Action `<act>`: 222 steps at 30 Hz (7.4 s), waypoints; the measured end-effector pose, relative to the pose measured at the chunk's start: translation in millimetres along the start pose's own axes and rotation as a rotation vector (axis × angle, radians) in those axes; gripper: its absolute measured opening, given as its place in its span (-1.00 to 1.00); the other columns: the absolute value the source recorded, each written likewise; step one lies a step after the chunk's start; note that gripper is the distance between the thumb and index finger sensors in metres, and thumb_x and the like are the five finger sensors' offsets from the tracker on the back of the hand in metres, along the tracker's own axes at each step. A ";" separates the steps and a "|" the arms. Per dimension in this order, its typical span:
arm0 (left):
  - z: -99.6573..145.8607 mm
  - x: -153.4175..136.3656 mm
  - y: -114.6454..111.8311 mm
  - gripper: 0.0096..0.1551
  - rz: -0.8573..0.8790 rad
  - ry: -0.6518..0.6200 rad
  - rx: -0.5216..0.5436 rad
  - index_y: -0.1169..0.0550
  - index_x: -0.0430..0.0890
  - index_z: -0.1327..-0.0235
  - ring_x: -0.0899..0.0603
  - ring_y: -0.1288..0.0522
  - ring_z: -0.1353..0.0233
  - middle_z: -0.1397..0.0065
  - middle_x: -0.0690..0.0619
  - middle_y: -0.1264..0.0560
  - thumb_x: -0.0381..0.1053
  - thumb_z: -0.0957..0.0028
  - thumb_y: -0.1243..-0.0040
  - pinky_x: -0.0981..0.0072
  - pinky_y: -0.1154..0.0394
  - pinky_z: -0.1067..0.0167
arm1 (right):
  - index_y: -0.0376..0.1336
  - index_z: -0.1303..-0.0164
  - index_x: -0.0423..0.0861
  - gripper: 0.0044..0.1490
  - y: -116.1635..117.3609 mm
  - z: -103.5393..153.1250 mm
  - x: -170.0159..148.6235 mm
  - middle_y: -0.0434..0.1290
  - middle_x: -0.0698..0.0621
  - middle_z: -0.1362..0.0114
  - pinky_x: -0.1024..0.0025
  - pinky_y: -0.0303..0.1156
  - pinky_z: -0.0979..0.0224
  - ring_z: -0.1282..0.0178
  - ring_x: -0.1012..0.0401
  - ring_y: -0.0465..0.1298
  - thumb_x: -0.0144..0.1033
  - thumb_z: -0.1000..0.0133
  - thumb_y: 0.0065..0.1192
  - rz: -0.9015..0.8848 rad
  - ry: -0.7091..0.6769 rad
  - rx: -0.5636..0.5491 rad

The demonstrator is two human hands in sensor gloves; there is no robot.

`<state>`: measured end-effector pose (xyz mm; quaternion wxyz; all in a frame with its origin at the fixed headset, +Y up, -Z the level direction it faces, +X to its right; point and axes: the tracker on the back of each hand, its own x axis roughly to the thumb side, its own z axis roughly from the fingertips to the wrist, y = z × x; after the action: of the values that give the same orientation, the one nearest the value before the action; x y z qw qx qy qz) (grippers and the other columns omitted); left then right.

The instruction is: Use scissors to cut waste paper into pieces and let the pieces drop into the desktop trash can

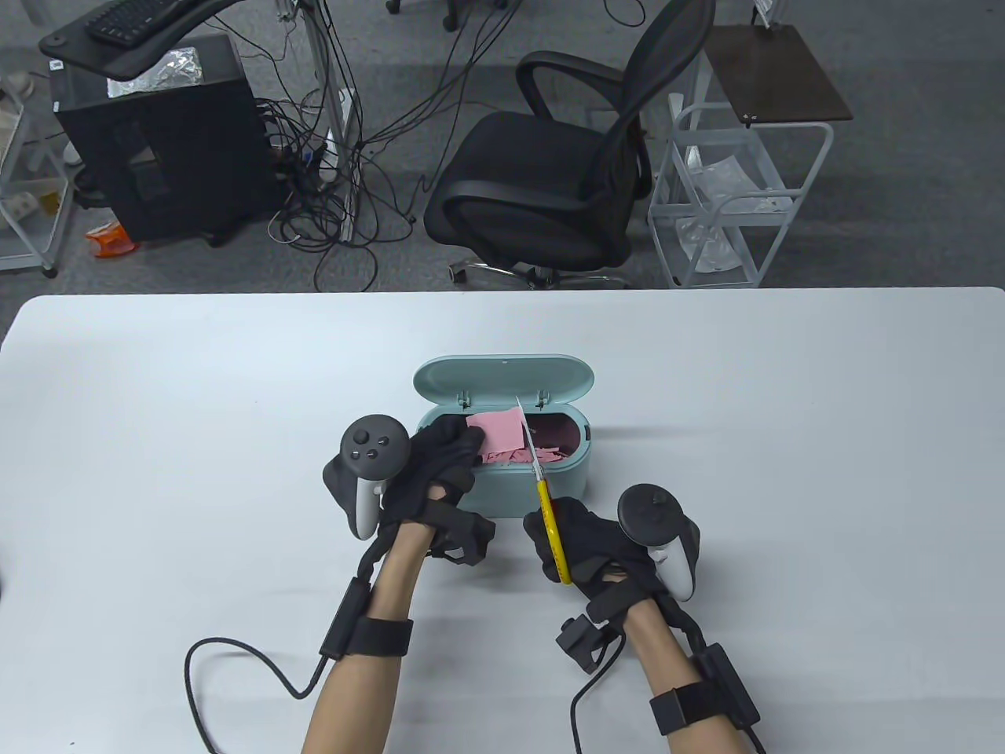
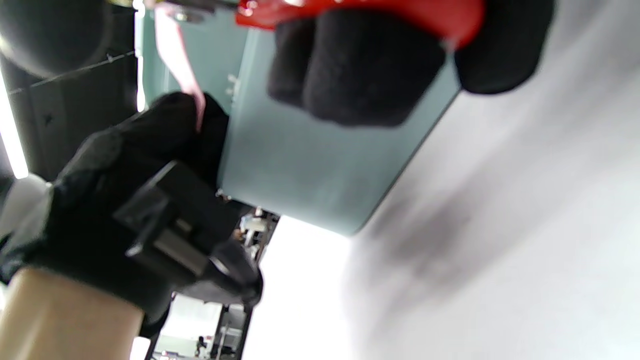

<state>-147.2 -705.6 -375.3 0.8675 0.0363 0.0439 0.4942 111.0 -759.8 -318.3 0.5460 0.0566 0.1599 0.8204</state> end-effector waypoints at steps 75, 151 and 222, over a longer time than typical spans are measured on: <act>-1.2 -2.5 -0.7 -0.60 0.000 0.007 -0.057 -0.71 0.06 0.02 -0.17 -0.60 -0.25 -0.06 0.13 -0.72 0.16 0.02 -0.26 -0.45 -0.03 -0.46 | 0.24 -0.15 -0.14 -0.08 9.0 -11.4 -3.0 0.56 0.03 0.01 -0.08 0.47 -0.31 0.31 0.17 0.64 0.41 0.09 0.13 -0.017 0.022 -0.016; -3.2 -3.8 0.1 -0.59 -0.024 -0.010 -0.069 -0.75 0.07 0.04 -0.15 -0.62 -0.27 -0.07 0.14 -0.75 0.17 0.05 -0.29 -0.45 -0.03 -0.46 | 0.31 -0.05 -0.14 -0.20 10.0 -13.7 -0.3 0.60 0.11 0.14 0.00 0.54 -0.24 0.43 0.21 0.66 0.32 0.07 0.14 -0.050 0.001 -0.074; -2.6 -3.6 -3.1 -0.59 0.009 0.014 -0.104 -0.76 0.06 0.04 -0.16 -0.53 -0.36 -0.16 0.12 -0.72 0.16 0.04 -0.27 -0.45 0.04 -0.46 | 0.37 0.02 -0.14 -0.25 6.6 -13.2 -3.1 0.64 0.09 0.22 -0.01 0.49 -0.30 0.52 0.24 0.67 0.27 0.09 0.20 -0.081 0.002 -0.106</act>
<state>-146.6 -710.2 -378.1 0.8656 -0.0120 0.0242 0.5000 102.9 -767.6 -328.4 0.5809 0.0204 0.1191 0.8050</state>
